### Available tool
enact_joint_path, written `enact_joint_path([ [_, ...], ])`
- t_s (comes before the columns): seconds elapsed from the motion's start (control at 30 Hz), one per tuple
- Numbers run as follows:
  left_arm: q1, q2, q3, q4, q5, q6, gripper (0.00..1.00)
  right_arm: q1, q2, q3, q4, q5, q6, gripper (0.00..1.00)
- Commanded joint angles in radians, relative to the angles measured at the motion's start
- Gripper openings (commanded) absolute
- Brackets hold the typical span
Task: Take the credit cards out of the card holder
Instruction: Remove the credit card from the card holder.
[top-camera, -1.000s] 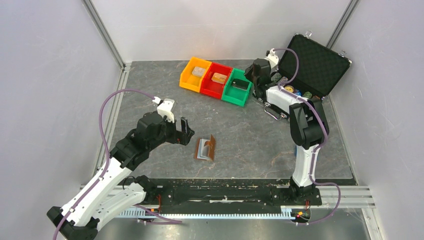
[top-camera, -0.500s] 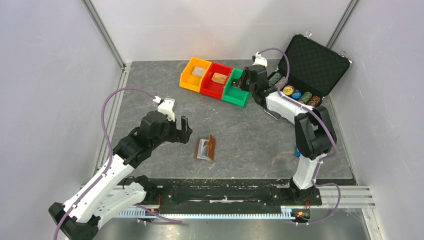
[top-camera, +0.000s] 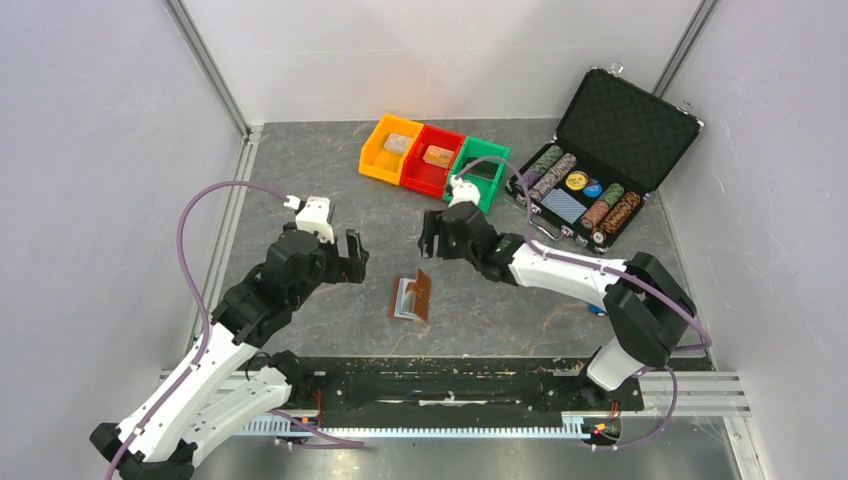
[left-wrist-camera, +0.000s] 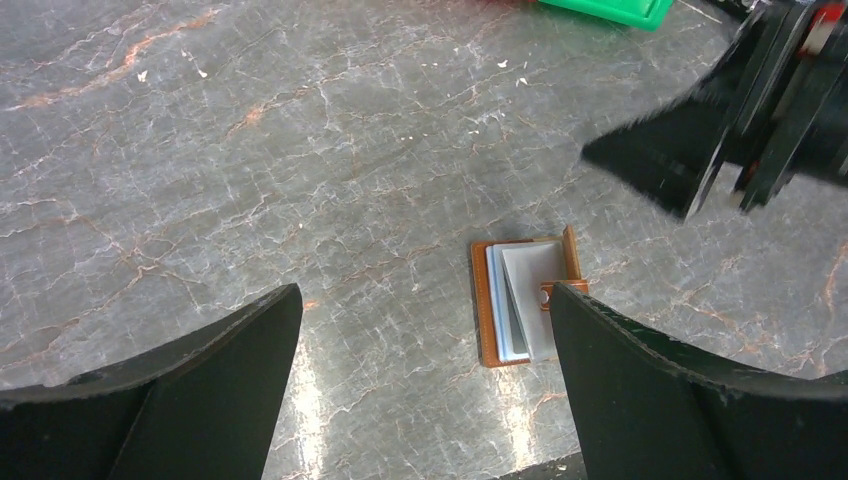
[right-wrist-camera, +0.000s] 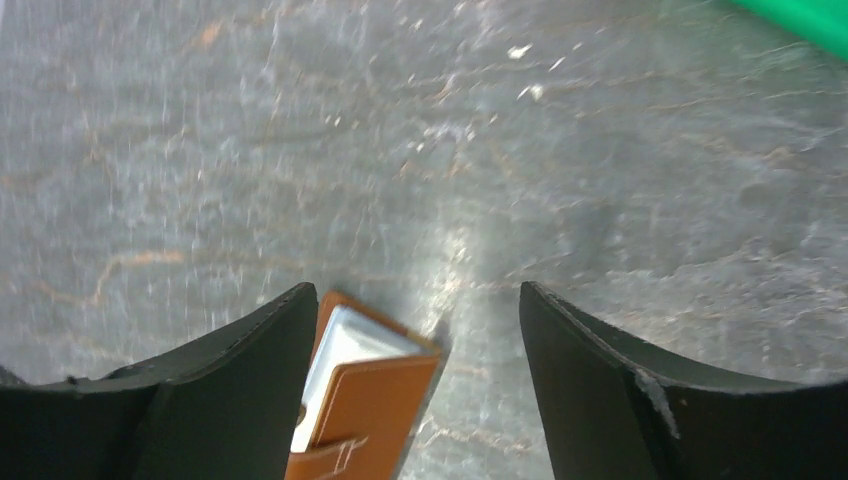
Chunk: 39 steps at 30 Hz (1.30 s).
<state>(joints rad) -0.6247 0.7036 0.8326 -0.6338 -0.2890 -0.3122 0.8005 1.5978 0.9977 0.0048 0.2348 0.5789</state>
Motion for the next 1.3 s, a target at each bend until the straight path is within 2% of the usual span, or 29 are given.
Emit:
enact_joint_path([
  [0.0,0.002,-0.01,0.011,0.02,-0.033,0.064,1.0,0.096,-0.009,0.007,0.004,0.086,0.075,0.81],
  [0.27,0.001,-0.009,0.009,0.021,-0.022,0.067,1.0,0.206,0.077,0.018,-0.003,0.12,0.131,0.81],
  [0.47,0.002,-0.012,0.008,0.021,-0.023,0.068,1.0,0.228,0.109,0.026,-0.055,0.137,0.13,0.71],
  [0.53,0.003,-0.014,0.006,0.022,-0.022,0.07,1.0,0.227,0.089,0.0,-0.055,0.149,0.129,0.65],
  [0.63,0.002,-0.007,0.005,0.023,-0.009,0.068,1.0,0.228,0.04,-0.06,-0.034,0.166,0.12,0.49],
  [0.77,0.001,0.013,0.008,0.025,0.044,0.047,1.0,0.22,-0.044,-0.201,0.082,0.166,0.103,0.33],
  [0.93,0.002,0.046,0.009,0.028,0.173,-0.052,0.99,0.185,-0.152,-0.365,0.201,0.118,0.094,0.21],
  [1.1,0.002,0.078,-0.069,0.091,0.325,-0.172,0.96,0.137,-0.27,-0.517,0.337,0.051,0.061,0.07],
  [1.27,0.002,0.142,-0.158,0.2,0.465,-0.272,0.92,0.064,-0.362,-0.689,0.497,-0.056,0.053,0.01],
])
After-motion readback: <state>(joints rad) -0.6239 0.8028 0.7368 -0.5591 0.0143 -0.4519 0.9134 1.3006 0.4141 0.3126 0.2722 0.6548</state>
